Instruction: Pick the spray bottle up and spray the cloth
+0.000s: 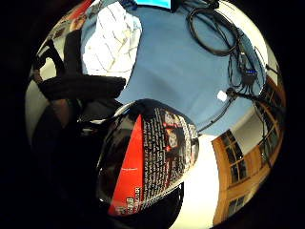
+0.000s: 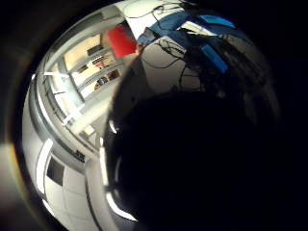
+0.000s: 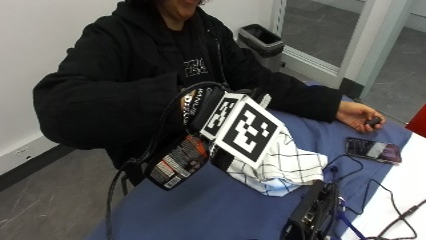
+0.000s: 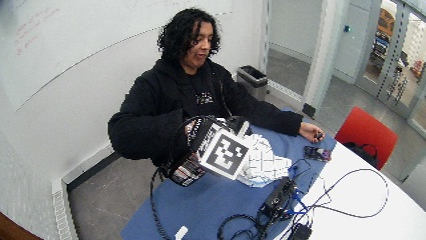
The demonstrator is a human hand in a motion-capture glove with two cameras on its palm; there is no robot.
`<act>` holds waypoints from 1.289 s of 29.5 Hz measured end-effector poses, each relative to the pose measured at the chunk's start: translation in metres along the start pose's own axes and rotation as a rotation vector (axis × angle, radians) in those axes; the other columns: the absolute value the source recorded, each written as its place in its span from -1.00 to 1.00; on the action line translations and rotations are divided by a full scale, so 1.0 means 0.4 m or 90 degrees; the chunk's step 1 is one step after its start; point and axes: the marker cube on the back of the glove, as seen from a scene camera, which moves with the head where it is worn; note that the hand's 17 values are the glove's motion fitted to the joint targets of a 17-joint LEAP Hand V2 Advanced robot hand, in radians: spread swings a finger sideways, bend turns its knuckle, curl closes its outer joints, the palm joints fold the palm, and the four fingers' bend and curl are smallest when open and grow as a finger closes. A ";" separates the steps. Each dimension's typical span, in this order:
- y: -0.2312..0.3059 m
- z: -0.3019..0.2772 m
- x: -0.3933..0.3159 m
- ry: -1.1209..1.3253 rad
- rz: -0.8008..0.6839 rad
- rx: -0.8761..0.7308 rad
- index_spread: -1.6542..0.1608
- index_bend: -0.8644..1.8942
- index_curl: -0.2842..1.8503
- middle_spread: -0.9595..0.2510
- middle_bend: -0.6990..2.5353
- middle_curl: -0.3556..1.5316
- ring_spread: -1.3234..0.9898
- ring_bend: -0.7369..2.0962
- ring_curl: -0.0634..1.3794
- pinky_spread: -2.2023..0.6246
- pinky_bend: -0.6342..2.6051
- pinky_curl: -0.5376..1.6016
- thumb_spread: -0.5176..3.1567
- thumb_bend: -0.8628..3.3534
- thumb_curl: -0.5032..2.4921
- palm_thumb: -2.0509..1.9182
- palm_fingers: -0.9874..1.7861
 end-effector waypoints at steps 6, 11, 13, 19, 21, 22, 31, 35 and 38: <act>-0.063 0.077 -0.012 0.082 0.090 -0.107 0.54 -0.09 -0.14 0.33 -0.15 0.01 -0.01 0.01 -0.19 0.41 -0.33 -0.06 -0.45 -0.60 -0.09 0.53 0.63; -0.111 0.142 -0.005 0.129 0.132 -0.167 0.53 -0.09 -0.13 0.33 -0.16 0.02 -0.01 0.01 -0.19 0.41 -0.34 -0.06 -0.44 -0.60 -0.08 0.53 0.63; -0.125 0.166 0.000 0.138 0.142 -0.188 0.53 -0.10 -0.12 0.33 -0.16 0.02 -0.01 0.01 -0.19 0.41 -0.34 -0.07 -0.44 -0.60 -0.08 0.53 0.63; -0.157 0.223 0.026 0.175 0.181 -0.234 0.53 -0.11 -0.12 0.33 -0.16 0.02 -0.01 0.01 -0.19 0.42 -0.34 -0.06 -0.43 -0.60 -0.06 0.53 0.63; -0.166 0.240 0.039 0.188 0.195 -0.246 0.53 -0.11 -0.11 0.33 -0.16 0.02 -0.01 0.01 -0.18 0.42 -0.34 -0.07 -0.42 -0.59 -0.06 0.53 0.62; -0.169 0.247 0.045 0.192 0.201 -0.251 0.53 -0.11 -0.11 0.33 -0.16 0.02 -0.01 0.01 -0.19 0.42 -0.34 -0.07 -0.42 -0.59 -0.06 0.53 0.62; -0.224 0.225 -0.006 0.155 0.178 -0.217 0.53 -0.13 -0.10 0.32 -0.17 0.02 -0.01 0.01 -0.19 0.42 -0.34 -0.07 -0.40 -0.60 -0.04 0.53 0.62; -0.202 0.202 -0.063 0.156 0.114 -0.188 0.53 -0.14 -0.10 0.32 -0.17 0.02 -0.01 0.00 -0.19 0.42 -0.34 -0.07 -0.39 -0.60 -0.03 0.53 0.62; -0.196 0.182 -0.124 0.155 0.055 -0.164 0.52 -0.14 -0.09 0.32 -0.17 0.02 -0.01 0.00 -0.19 0.42 -0.35 -0.07 -0.39 -0.60 -0.03 0.53 0.62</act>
